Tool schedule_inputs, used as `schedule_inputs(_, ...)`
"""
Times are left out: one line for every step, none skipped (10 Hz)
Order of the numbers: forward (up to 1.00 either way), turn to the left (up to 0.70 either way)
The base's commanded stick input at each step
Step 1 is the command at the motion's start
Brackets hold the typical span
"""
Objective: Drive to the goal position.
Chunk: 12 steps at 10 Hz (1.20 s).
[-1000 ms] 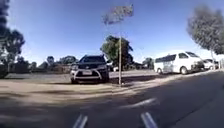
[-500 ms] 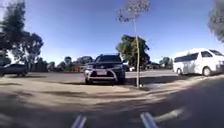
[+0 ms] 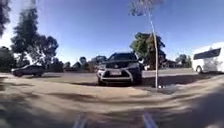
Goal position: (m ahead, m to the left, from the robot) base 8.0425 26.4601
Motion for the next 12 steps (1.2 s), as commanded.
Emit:
schedule_inputs(0.93,0.36)
schedule_inputs(0.93,0.36)
schedule_inputs(0.93,0.36)
schedule_inputs(0.93,0.36)
schedule_inputs(0.93,0.36)
schedule_inputs(0.93,0.36)
schedule_inputs(0.93,0.36)
schedule_inputs(0.93,0.36)
schedule_inputs(0.93,0.36)
schedule_inputs(0.93,0.36)
schedule_inputs(0.93,0.36)
schedule_inputs(0.93,0.36)
